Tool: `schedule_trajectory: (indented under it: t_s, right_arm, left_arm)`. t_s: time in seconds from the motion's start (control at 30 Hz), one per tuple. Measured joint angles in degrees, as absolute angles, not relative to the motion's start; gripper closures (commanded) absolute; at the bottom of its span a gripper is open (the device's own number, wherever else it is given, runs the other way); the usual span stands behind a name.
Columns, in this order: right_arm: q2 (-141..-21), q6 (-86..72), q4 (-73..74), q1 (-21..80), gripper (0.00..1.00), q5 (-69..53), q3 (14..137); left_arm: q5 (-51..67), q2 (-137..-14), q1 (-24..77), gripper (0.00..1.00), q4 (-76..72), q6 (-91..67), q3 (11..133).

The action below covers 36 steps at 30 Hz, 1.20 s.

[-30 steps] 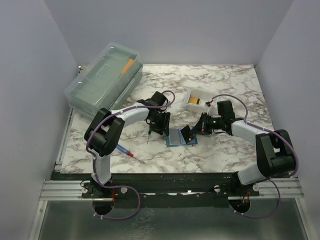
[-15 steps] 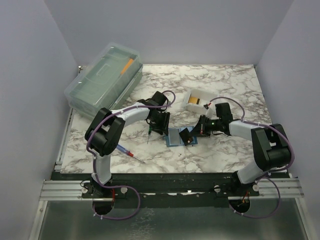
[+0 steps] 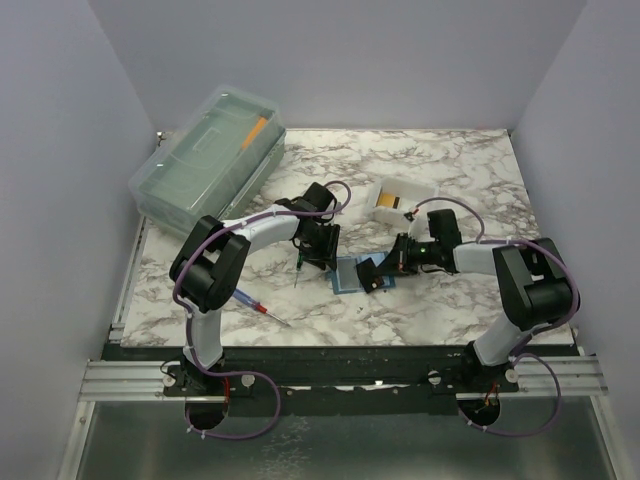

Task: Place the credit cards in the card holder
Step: Insert the credit card into the card holder.

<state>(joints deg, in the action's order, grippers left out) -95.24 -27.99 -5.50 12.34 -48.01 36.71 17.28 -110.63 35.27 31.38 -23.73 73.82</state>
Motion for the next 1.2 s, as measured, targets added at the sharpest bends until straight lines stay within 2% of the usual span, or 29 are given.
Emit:
schedule_trajectory:
  t_s: [1.2]
  right_arm:
    - [-96.64, -39.22, -33.41, 16.19, 1.00, -39.92, 26.55]
  left_arm:
    - [17.28, -110.72, 36.14, 0.64, 30.65, -23.70, 73.80]
